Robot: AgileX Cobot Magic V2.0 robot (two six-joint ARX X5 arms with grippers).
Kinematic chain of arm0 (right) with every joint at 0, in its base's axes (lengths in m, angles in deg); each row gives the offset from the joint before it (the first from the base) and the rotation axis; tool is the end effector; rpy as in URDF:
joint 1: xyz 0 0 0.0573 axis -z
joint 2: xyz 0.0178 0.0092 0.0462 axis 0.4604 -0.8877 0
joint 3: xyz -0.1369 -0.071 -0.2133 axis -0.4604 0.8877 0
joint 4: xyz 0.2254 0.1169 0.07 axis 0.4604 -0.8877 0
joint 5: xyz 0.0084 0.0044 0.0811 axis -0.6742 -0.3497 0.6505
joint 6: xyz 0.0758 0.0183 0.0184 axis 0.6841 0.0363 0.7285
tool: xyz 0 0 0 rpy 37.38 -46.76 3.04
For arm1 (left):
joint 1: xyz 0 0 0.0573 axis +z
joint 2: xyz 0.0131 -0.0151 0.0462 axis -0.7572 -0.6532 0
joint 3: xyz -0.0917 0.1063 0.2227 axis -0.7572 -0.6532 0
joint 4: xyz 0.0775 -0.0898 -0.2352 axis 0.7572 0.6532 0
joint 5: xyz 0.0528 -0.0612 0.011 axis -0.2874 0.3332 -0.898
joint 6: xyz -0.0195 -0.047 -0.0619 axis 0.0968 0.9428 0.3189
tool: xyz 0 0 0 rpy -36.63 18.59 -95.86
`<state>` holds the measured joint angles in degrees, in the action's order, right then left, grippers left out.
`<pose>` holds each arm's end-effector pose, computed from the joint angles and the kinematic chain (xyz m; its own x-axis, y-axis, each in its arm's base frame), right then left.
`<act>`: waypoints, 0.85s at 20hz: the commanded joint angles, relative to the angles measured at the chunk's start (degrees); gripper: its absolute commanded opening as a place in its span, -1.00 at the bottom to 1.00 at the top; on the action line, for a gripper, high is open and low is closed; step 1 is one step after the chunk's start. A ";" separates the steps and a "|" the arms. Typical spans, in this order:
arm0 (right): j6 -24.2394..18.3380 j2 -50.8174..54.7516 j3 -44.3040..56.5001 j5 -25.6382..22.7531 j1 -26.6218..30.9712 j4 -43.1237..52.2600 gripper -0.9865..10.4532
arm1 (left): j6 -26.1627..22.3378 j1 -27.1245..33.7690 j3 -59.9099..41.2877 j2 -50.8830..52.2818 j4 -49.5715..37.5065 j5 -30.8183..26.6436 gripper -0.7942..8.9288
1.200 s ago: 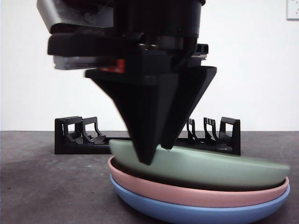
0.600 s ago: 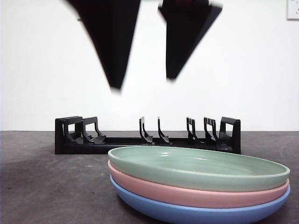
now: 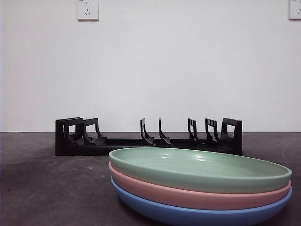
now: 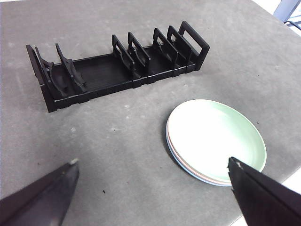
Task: Place the plate
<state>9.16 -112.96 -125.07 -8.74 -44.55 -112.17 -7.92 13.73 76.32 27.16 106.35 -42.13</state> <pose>0.0880 0.1798 0.3519 0.5820 0.4141 -0.6998 -0.5710 0.8209 0.0109 0.0898 -0.0660 0.3429 0.6976 -0.5281 -0.4842 0.5202 0.8381 -0.1646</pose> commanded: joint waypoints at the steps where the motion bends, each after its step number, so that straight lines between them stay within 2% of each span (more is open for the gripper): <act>1: 2.69 7.17 3.80 -0.42 -0.79 0.24 -0.05 | -0.35 -0.26 1.01 -0.04 -0.46 0.07 0.19; 5: 4.83 22.34 10.43 -0.15 -0.79 0.15 -0.05 | -0.33 -0.26 1.01 -0.04 -1.73 0.07 0.19; 8: 4.68 31.52 12.57 1.25 -0.79 -0.61 -0.05 | -0.20 -0.26 1.01 -0.04 -1.84 0.07 0.19; 14: 4.24 36.50 12.63 1.20 -0.79 -5.40 -0.05 | -0.11 -0.26 1.01 -0.04 -1.84 0.07 0.19; 15: 4.02 36.50 12.66 1.16 -0.79 -5.33 -0.06 | -0.11 -0.26 1.01 -0.04 -1.79 0.07 0.13; 16: 4.02 36.48 12.70 1.11 -0.79 -5.33 -0.21 | -0.13 -0.26 1.01 -0.04 -1.64 0.07 -0.12; 17: 4.02 36.48 12.79 1.11 -0.79 -5.38 -0.60 | -0.17 -0.26 1.01 -0.04 -1.46 0.04 -0.53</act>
<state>12.90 -76.28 -112.02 -7.61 -44.55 -117.90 -7.90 13.73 76.32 27.16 105.41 -42.13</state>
